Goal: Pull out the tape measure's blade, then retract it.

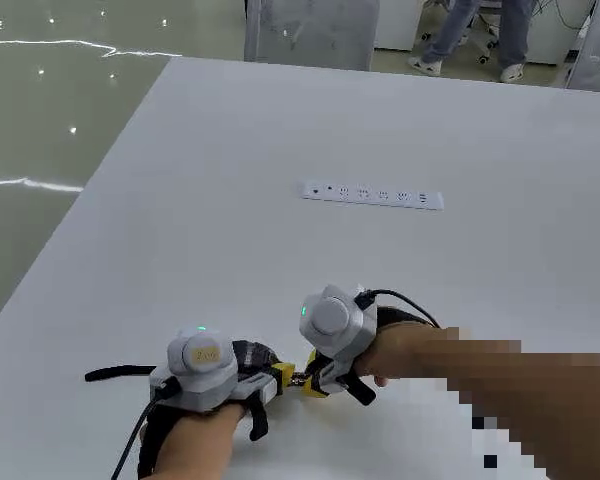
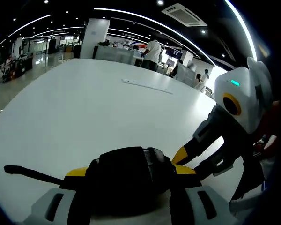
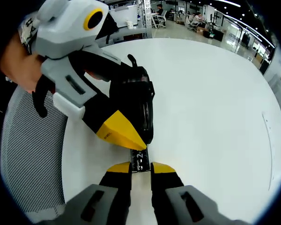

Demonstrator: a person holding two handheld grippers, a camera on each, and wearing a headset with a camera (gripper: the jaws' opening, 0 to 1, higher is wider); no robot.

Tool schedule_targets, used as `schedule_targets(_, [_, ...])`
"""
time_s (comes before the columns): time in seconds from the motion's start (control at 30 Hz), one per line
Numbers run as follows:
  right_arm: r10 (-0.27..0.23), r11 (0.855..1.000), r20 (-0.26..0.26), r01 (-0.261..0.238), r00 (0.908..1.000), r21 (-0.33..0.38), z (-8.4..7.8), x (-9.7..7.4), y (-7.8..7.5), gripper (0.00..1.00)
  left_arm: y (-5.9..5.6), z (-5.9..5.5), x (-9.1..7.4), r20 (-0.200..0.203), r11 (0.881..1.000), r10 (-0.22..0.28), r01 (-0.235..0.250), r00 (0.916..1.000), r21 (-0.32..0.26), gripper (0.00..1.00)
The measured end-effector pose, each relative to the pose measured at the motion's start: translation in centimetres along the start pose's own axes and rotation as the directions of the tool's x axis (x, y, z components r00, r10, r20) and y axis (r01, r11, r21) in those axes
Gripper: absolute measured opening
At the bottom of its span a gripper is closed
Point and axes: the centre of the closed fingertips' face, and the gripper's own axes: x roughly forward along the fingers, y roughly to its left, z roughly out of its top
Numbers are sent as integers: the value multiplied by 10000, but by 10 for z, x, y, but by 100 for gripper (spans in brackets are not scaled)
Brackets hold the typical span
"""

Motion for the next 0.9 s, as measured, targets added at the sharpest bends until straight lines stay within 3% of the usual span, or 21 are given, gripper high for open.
schedule_targets(0.8, [126, 9999, 361, -123, 9993, -77, 16, 10, 2, 14, 0, 0, 0, -2, 10000, -80, 80, 10000, -22, 66])
schedule_targets(0.9, [203, 9994, 263, -196, 9994, -270, 14, 14, 6, 14, -4, 0, -2, 95, 9974, -292, 285, 9995, 668, 66])
